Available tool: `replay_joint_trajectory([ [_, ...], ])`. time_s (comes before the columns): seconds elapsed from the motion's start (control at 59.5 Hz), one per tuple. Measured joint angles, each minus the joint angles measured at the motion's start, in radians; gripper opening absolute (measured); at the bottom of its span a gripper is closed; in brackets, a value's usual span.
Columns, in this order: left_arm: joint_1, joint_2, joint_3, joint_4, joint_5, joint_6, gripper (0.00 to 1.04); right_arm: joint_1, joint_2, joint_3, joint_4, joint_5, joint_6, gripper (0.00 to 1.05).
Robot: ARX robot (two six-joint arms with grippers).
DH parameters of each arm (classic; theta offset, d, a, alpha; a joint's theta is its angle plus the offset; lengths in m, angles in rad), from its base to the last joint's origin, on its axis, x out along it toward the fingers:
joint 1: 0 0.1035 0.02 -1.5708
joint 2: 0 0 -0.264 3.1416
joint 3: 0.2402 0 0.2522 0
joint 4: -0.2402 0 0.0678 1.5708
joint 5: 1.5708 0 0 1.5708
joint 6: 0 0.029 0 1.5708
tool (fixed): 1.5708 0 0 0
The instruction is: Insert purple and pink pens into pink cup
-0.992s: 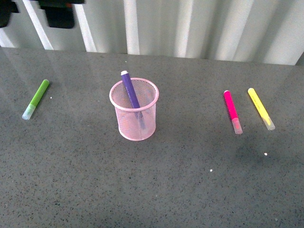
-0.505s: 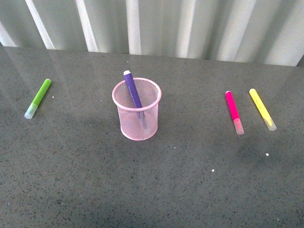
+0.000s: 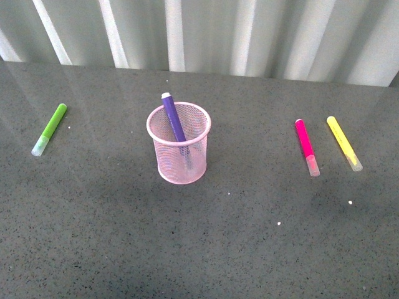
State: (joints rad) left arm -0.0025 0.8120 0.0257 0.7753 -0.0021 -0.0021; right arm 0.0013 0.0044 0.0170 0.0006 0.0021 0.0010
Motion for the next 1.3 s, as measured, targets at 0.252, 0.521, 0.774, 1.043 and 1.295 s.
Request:
replay_joint_trajectory([
  [0.252,0.000,-0.190,-0.004,-0.167,0.002,0.000,0.04,0.000,0.000,0.000,0.000,0.000,0.000,0.98],
  [0.521,0.000,-0.373,-0.005,-0.336,0.002,0.000,0.04,0.000,0.000,0.000,0.000,0.000,0.000,0.98],
  [0.774,0.000,-0.513,-0.005,-0.473,0.002,0.000,0.04,0.000,0.000,0.000,0.000,0.000,0.000,0.98],
  [1.043,0.000,-0.605,-0.005,-0.565,0.002,0.000,0.04,0.000,0.000,0.000,0.000,0.000,0.000,0.98],
  [1.295,0.000,-0.772,-0.005,-0.763,0.002,0.000,0.04,0.000,0.000,0.000,0.000,0.000,0.000,0.98],
])
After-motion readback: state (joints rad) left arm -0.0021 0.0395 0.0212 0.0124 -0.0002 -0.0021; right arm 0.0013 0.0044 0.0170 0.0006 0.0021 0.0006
